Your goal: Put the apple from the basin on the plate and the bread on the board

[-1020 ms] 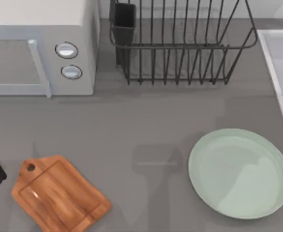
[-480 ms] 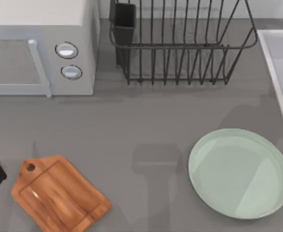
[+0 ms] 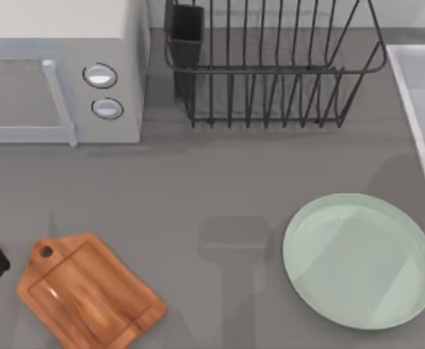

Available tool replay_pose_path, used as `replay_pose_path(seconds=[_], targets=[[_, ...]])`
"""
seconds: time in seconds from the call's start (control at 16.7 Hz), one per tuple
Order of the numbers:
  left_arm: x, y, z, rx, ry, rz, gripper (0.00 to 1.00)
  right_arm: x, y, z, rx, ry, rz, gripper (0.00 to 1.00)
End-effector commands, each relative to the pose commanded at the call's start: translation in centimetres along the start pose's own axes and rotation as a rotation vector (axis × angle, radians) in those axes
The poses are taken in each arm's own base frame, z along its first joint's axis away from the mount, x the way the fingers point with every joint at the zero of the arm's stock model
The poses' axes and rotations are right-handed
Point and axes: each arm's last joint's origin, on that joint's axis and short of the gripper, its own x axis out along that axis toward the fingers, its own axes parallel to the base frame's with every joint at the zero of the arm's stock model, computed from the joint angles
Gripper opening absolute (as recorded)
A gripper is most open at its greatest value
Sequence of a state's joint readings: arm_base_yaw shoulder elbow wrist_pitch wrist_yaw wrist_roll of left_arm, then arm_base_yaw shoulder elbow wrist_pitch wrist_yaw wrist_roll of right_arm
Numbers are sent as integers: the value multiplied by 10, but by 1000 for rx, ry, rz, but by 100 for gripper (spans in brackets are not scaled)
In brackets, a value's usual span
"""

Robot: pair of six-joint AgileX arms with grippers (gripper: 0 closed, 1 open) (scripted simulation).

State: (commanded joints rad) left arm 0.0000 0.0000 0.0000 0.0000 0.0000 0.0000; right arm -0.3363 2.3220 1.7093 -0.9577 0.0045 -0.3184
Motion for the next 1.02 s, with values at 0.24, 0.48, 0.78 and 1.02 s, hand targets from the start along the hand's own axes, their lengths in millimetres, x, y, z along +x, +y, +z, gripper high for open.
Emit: replay_pose_path(seconds=[0.24, 0.48, 0.78, 1.02], targets=[[0, 0, 0, 0, 0, 0, 100, 65, -1, -1, 2, -16, -5, 100], [0, 0, 0, 0, 0, 0, 100, 93, 1, -7, 3, 0, 0, 100], [0, 0, 0, 0, 0, 0, 100, 93, 1, -7, 3, 0, 0, 85], [0, 0, 0, 0, 0, 0, 100, 93, 1, -7, 3, 0, 0, 55]])
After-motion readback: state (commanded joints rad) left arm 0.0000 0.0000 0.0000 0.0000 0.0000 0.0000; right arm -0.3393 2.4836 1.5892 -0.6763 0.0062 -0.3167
